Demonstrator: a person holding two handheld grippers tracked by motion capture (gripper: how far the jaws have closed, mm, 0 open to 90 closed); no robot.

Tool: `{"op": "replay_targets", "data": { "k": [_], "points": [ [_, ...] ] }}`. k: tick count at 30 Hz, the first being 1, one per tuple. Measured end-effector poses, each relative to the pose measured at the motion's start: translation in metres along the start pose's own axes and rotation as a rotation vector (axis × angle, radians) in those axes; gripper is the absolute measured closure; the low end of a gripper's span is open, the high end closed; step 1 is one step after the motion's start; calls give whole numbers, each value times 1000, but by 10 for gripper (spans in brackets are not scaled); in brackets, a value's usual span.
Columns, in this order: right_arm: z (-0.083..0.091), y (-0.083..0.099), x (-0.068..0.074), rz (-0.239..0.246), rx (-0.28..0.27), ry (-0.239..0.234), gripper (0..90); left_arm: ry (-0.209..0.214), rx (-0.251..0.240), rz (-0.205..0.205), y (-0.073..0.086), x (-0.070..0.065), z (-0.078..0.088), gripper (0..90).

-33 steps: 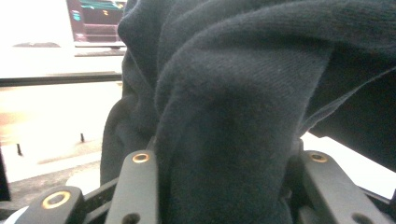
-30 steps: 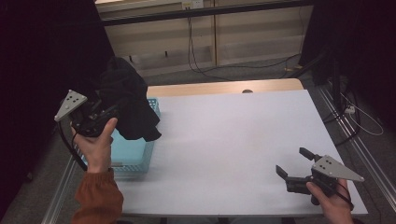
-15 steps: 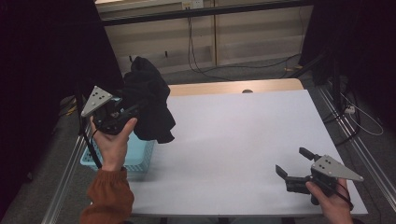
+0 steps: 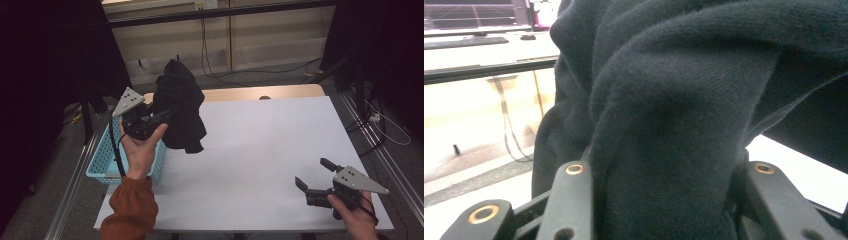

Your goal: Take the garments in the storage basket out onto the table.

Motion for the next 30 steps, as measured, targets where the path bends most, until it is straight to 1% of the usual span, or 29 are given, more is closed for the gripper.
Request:
{"op": "replay_targets", "data": {
  "k": [3, 5, 7, 13, 18, 22, 24, 27, 29, 30],
  "points": [
    [0, 0, 0, -1, -1, -1, 6, 17, 10, 2, 2, -5, -9, 582],
    [0, 0, 0, -1, 1, -2, 5, 14, 20, 7, 4, -6, -16, 582],
    [0, 0, 0, -3, 2, -3, 6, 20, 25, 11, 6, -9, -22, 582],
    [0, 0, 0, -4, 1, -3, 6, 35, 34, 15, 10, -15, -34, 582],
    [0, 0, 0, -3, 1, -3, 6, 36, 43, 11, 13, -20, -43, 582],
    [0, 0, 0, -2, 1, -3, 6, 30, 46, 14, 16, -23, -56, 582],
    [0, 0, 0, -2, 1, -3, 5, 38, 51, 29, 18, -24, -62, 582],
    [1, 0, 0, -5, -1, -5, 0, 41, 66, 25, 21, -27, -70, 582],
    [1, 0, 0, -4, 0, -4, 0, 48, 69, 28, 22, -28, -73, 581],
    [1, 0, 0, -5, -1, -6, 3, 51, 72, 32, 26, -31, -77, 580]
  ]
}}
Point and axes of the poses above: each handheld gripper's, and its own axes: z roughly backward along the jaws, y roughly out of its underside, x roughly to its left, the point moved 4 cm from there along -z, roughly forward along the jaws, and after that the axes turned 7 degrees about y, right-handed, at the moved point
